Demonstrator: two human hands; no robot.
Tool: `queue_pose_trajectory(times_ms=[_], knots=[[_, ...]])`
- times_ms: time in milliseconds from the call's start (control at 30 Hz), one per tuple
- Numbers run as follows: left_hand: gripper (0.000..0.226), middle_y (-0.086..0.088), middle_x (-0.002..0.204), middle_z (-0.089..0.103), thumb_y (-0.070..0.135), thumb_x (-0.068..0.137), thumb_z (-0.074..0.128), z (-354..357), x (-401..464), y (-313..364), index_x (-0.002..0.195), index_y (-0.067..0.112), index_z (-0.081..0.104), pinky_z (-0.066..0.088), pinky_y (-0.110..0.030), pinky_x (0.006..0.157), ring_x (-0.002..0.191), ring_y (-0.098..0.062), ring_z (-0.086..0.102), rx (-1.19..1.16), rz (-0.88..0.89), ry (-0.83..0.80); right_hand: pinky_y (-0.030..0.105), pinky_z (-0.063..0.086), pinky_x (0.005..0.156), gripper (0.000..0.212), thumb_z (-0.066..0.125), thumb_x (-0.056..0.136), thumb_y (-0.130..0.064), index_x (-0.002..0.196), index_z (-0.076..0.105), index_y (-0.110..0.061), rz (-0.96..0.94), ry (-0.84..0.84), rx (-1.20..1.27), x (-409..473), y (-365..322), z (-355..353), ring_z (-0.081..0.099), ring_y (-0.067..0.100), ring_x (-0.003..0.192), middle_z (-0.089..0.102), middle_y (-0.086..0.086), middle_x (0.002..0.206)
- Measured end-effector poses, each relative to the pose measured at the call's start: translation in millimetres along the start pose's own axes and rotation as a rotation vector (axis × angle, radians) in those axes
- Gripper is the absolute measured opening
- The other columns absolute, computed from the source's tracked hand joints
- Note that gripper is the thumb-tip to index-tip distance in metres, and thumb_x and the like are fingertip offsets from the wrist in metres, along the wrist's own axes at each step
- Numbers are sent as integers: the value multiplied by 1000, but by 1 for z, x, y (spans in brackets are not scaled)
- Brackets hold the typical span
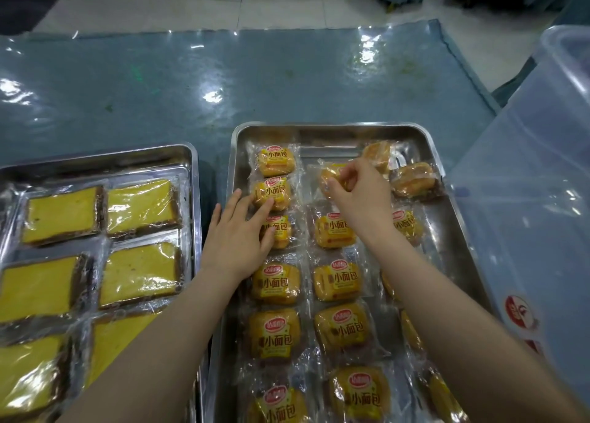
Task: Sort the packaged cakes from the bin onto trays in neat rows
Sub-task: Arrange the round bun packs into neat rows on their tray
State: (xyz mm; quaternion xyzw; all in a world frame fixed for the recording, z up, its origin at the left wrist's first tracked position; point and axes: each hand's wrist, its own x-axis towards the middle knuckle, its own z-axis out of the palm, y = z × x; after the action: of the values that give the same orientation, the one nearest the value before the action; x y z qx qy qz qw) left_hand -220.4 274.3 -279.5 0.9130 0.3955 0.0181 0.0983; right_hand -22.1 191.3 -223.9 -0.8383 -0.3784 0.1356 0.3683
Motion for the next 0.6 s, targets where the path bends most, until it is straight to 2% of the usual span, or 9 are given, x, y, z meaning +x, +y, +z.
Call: queue_pose_trajectory(times_ms=[133, 233, 333, 400, 433, 467, 500, 567, 600], knots=[[59, -3, 153, 25, 57, 91, 20, 1, -1, -1, 146, 38, 17, 2, -46, 115, 144, -22, 2, -9, -2, 7, 22, 39, 51, 20, 62, 88, -21, 78, 46, -27, -54, 46, -52, -1, -2, 11, 50, 4, 56, 52, -10, 65], [60, -3, 153, 25, 58, 90, 18, 1, 0, -1, 146, 38, 16, 2, -46, 115, 144, -22, 1, -3, -2, 4, 23, 38, 53, 15, 60, 90, -28, 79, 50, -26, -70, -33, -143, 5, 1, 19, 51, 4, 61, 54, -11, 68], [60, -3, 153, 24, 58, 90, 17, 2, 1, -1, 147, 38, 15, 2, -46, 115, 144, -22, 1, 6, -2, 1, 25, 45, 64, 16, 55, 94, -35, 87, 60, -22, -100, -180, -182, 11, 5, 27, 51, 1, 69, 59, -10, 78], [61, -3, 153, 24, 58, 89, 17, 3, 0, -1, 147, 39, 14, 2, -46, 115, 144, -21, 0, 10, -1, 1, 29, 46, 76, 13, 54, 93, -32, 91, 64, -23, -168, -80, -222, 14, 11, 27, 53, 8, 82, 60, -9, 89], [61, -3, 154, 24, 59, 89, 16, 3, 0, -2, 147, 39, 14, 2, -46, 115, 144, -21, 0, 10, -1, 1, 32, 43, 84, 13, 55, 92, -31, 98, 65, -25, -207, -9, -271, 16, 15, 26, 52, 13, 95, 60, -7, 99], [61, -2, 154, 23, 59, 89, 15, 3, 0, -2, 147, 39, 14, 2, -45, 115, 144, -21, 0, 11, -1, 2, 36, 39, 94, 21, 55, 92, -31, 110, 64, -26, -231, 15, -324, 17, 19, 26, 47, 18, 110, 58, -4, 114], [61, -2, 154, 23, 59, 89, 15, 3, 1, -2, 147, 39, 13, 2, -45, 115, 144, -21, 0, 10, -1, 3, 42, 33, 104, 32, 53, 93, -32, 124, 59, -27, -240, -37, -369, 18, 22, 25, 38, 23, 125, 52, -1, 131], [60, -3, 154, 23, 59, 90, 16, 3, 1, -2, 147, 39, 14, 2, -46, 115, 144, -21, -1, 9, 1, 5, 49, 10, 117, 50, 44, 96, -39, 144, 37, -28, -246, -265, -410, 19, 27, 28, 7, 26, 145, 26, -2, 155], [60, -3, 154, 23, 58, 90, 17, 3, 1, -2, 147, 38, 14, 2, -46, 115, 144, -21, -1, 9, 2, 5, 49, -1, 116, 55, 39, 96, -43, 148, 26, -30, -266, -373, -427, 19, 29, 31, -9, 25, 145, 13, -4, 159]])
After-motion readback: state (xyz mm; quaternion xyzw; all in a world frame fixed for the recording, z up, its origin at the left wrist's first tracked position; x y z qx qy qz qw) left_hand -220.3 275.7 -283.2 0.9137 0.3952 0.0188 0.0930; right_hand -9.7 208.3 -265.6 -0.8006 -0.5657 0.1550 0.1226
